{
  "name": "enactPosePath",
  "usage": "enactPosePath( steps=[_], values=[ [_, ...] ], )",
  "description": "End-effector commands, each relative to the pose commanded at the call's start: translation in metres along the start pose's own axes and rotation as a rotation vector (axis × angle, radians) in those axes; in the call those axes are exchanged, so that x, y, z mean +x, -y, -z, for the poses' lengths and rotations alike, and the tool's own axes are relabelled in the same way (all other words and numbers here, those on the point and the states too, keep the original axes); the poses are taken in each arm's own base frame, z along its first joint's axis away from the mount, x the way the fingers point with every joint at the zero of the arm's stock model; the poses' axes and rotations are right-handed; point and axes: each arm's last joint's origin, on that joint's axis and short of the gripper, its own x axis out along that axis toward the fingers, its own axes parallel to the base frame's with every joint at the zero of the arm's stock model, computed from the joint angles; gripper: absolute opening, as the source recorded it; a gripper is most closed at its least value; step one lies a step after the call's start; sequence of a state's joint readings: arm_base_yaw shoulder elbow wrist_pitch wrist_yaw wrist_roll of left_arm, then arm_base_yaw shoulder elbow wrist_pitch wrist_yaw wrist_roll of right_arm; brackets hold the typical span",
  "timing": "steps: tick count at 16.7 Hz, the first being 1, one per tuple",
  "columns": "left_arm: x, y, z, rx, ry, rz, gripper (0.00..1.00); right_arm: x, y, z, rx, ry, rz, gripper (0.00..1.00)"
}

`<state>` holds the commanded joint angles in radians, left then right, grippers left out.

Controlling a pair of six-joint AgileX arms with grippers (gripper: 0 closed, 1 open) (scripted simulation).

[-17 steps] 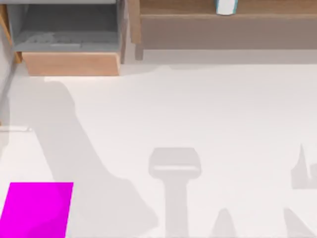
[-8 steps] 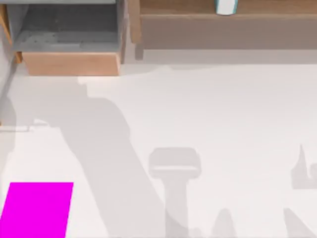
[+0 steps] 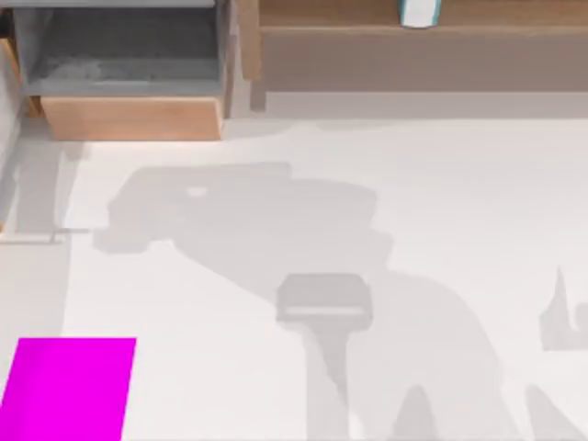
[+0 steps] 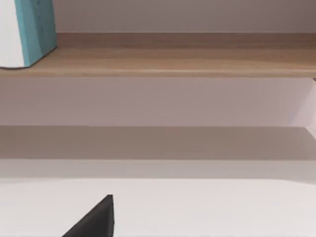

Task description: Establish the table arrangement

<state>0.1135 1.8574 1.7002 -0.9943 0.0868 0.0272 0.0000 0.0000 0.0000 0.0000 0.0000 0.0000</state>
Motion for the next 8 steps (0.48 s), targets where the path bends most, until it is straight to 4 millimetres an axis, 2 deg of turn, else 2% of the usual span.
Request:
enactPosePath(
  steps=[4, 8],
  values=[
    [0.000, 0.047, 0.060, 0.042, -0.046, 0.040, 0.00, 0.000, 0.000, 0.000, 0.000, 0.000, 0.000, 1.00],
    [0.018, 0.072, 0.130, 0.068, -0.142, 0.038, 0.00, 0.000, 0.000, 0.000, 0.000, 0.000, 0.000, 1.00]
  ],
)
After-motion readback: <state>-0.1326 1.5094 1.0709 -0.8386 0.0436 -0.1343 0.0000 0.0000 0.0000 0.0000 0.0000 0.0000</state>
